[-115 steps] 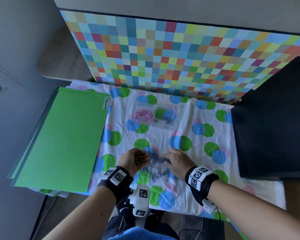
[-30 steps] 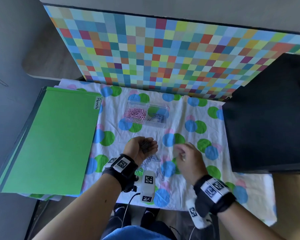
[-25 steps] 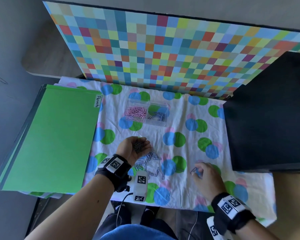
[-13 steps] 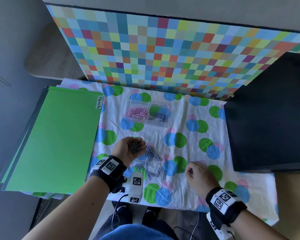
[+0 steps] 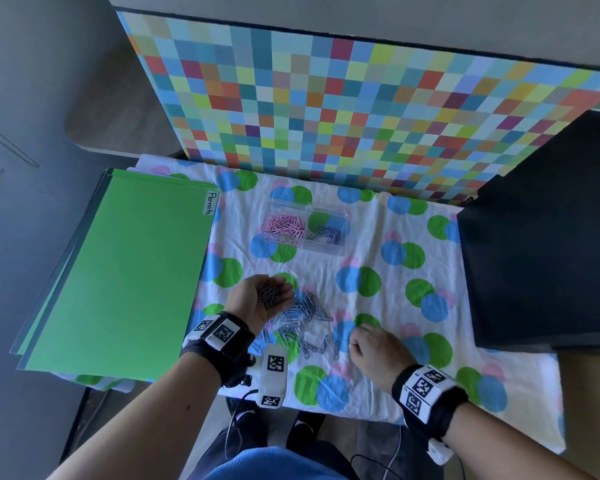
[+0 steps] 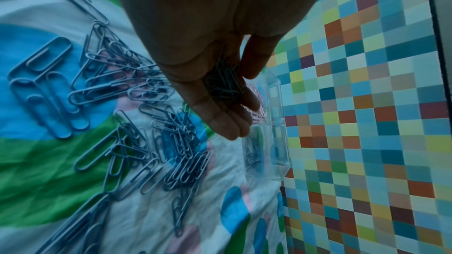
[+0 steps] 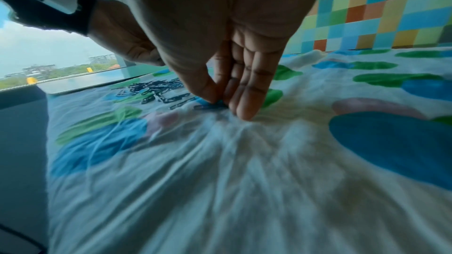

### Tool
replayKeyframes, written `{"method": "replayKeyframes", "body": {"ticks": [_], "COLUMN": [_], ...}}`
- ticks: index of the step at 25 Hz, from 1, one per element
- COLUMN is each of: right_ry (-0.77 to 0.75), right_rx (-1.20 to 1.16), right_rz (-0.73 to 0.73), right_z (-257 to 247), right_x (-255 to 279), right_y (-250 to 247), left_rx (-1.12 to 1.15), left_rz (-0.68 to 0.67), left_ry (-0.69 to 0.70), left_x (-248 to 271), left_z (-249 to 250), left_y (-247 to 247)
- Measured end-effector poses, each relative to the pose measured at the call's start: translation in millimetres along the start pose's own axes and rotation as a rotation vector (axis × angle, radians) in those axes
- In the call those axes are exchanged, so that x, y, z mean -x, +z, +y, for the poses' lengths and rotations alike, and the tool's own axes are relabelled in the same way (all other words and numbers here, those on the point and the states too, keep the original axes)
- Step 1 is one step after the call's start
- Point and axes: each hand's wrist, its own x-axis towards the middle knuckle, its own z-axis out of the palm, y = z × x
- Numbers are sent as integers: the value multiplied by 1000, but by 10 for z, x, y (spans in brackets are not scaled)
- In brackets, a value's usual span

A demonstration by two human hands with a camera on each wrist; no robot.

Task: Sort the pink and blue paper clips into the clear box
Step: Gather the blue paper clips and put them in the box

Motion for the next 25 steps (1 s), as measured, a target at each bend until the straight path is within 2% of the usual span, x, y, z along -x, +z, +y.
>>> {"method": "replayKeyframes", "body": {"ticks": [4,9,11,13,17,21,23,25], "right_ry": [-265,-547,-641,-694,-640,-625,-555,-405], "right_rx": [26,236,283,311,349,340,244,90], "right_rz": [-41,-80,-146,-128,-83,-30,-46,-98], "right_z": [-96,-25,7,99,338,327,275,225], "right_x": [-107,-204,-192,-151,-51,-63,-104,-164], "right_y": [8,-54,-68,-68,-23,-11,11,6], "left_rx": [-2,12,11,7,0,-10,-21,-26], "left_rz": [-8,2,1,0,-3,-3,0,4], "left_ry": [-6,1,-2,-3,-2,-20,-27,-39], "left_x": [10,14,19,22,2,-21,-35,-63], "left_z": [-12,-1,-5,-2,1,-32,-63,-112], "left_y": [-1,-67,-70,-60,-57,-27,15,68]}}
